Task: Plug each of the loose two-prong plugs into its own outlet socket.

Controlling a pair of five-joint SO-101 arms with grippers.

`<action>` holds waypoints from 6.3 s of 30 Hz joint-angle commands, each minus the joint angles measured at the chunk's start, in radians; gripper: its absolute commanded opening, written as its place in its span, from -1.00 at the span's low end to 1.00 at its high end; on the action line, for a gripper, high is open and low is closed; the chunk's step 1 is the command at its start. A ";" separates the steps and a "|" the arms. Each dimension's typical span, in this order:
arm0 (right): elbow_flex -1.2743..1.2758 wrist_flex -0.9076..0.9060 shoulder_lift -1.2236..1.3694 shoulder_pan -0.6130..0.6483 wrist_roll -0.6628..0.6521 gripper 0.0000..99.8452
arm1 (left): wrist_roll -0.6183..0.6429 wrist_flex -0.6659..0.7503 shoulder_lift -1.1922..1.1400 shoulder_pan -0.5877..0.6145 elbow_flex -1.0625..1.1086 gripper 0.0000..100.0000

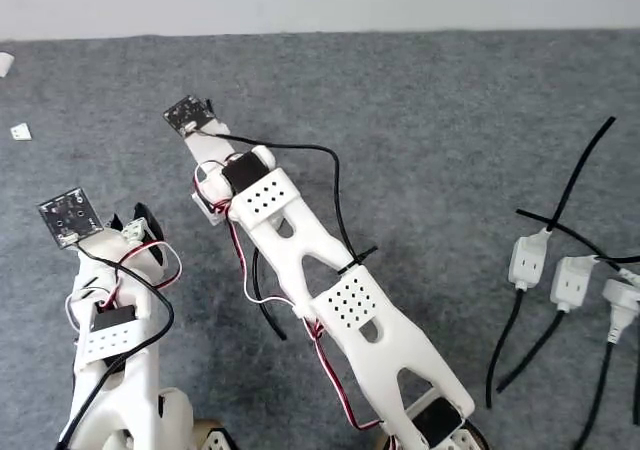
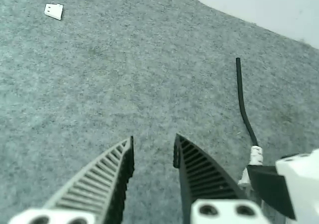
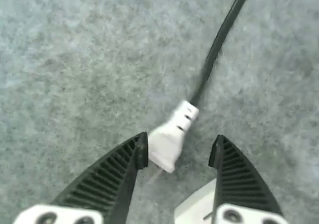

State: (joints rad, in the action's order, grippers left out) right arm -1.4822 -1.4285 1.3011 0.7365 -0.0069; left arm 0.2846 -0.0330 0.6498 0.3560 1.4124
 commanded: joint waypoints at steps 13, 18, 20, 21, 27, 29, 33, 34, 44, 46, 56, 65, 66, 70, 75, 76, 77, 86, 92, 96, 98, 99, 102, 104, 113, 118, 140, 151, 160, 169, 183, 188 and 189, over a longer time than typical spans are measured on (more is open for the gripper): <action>-0.061 0.099 0.028 -0.021 0.100 -0.67 | 0.005 -0.009 0.017 0.006 -0.035 -0.76; -0.061 0.116 0.035 -0.036 0.100 -0.69 | 0.005 -0.009 0.023 0.006 -0.025 -0.76; -0.061 0.108 0.035 -0.044 0.098 -0.63 | 0.005 -0.009 0.023 0.006 -0.025 -0.76; -0.061 0.099 0.035 -0.048 0.098 -0.62 | 0.005 -0.009 0.023 0.006 -0.025 -0.76; -0.061 0.050 0.035 -0.062 0.006 -0.88 | 0.005 -0.009 0.023 0.006 -0.025 -0.76; -0.061 0.044 0.035 -0.058 -0.002 -0.97 | 0.005 -0.009 0.023 0.006 -0.025 -0.76; -0.064 -0.010 0.030 -0.053 -0.002 -0.98 | 0.005 -0.009 0.023 0.006 -0.025 -0.76; -0.069 -0.035 0.030 -0.047 -0.002 -0.98 | 0.005 -0.009 0.023 0.006 -0.025 -0.76; -0.110 -0.110 0.038 -0.010 -0.011 -0.98 | 0.005 -0.009 0.023 0.006 -0.025 -0.76; -0.114 -0.087 0.038 -0.010 -0.011 -0.91 | 0.005 -0.009 0.023 0.006 -0.025 -0.76; -0.110 -0.018 0.038 -0.012 -0.015 -0.79 | 0.005 -0.009 0.023 0.006 -0.025 -0.76; -0.066 -0.067 0.028 -0.012 -0.017 -0.80 | 0.005 -0.009 0.023 0.006 -0.025 -0.76; -0.066 -0.074 0.028 -0.012 -0.017 -0.80 | 0.005 -0.009 0.023 0.006 -0.025 -0.76; -0.064 -0.077 0.028 -0.007 -0.052 -0.80 | 0.005 -0.009 0.023 0.006 -0.025 -0.76; -0.064 -0.108 0.028 -0.008 -0.060 -0.99 | 0.005 -0.009 0.023 0.006 -0.024 -0.76; -0.064 -0.113 0.028 -0.008 -0.060 -0.98 | 0.005 -0.009 0.023 0.006 -0.024 -0.76; -0.064 -0.116 0.028 -0.008 -0.060 -0.97 | 0.005 -0.009 0.023 0.006 -0.024 -0.76; -0.140 -0.232 0.039 -0.005 -0.054 -0.98 | 0.005 -0.009 0.023 0.006 -0.024 -0.76; -0.132 -0.219 0.042 -0.007 -0.057 -0.93 | 0.005 -0.009 0.023 0.006 -0.024 -0.76; -0.106 -0.193 0.038 -0.005 -0.058 -0.74 | 0.005 -0.009 0.023 0.006 -0.024 -0.76; -0.104 -0.180 0.038 -0.005 -0.060 -0.77 | 0.005 -0.009 0.023 0.006 -0.024 -0.76; -0.103 -0.174 0.038 -0.005 -0.060 -0.80 | 0.005 -0.009 0.023 0.006 -0.024 -0.76; -0.101 -0.166 0.038 -0.005 -0.060 -0.82 | 0.005 -0.009 0.023 0.006 -0.024 -0.76; -0.100 -0.160 0.038 -0.005 -0.060 -0.82 | 0.005 -0.009 0.023 0.006 -0.024 -0.76; -0.098 -0.179 0.038 0.007 -0.103 -0.90 | 0.005 -0.009 0.023 0.006 -0.024 -0.76; -0.098 -0.202 0.038 0.004 -0.103 -0.98 | 0.005 -0.009 0.023 0.006 -0.024 -0.76; -0.038 -0.374 -0.312 -0.015 -0.103 -0.98 | -0.074 -0.262 -0.127 0.023 -0.223 -0.75; 0.295 -0.374 -0.693 -0.019 -0.103 -0.98 | -0.075 -0.485 -0.423 0.021 -0.498 -0.75; 0.605 -0.371 -1.043 -0.028 -0.137 -0.98 | -0.209 -0.585 -0.414 -0.083 -0.493 -0.75; 0.829 -0.364 -1.280 0.005 -0.170 -0.98 | -0.371 -0.632 -0.408 -0.163 -0.475 -0.75; 1.220 -0.120 -1.322 0.076 -0.206 -0.98 | -0.483 -0.671 -0.407 -0.209 -0.472 -0.75; 1.263 -0.042 -1.319 0.076 -0.207 -0.98 | -0.546 -0.707 -0.405 -0.216 -0.470 -0.75; 1.269 -0.030 -1.317 0.076 -0.207 -0.98 | -0.575 -0.718 -0.404 -0.229 -0.470 -0.75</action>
State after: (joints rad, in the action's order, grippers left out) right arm -0.2117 -1.5083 0.0245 0.8071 -0.2018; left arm -0.2232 -0.7204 0.2294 0.1550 0.9613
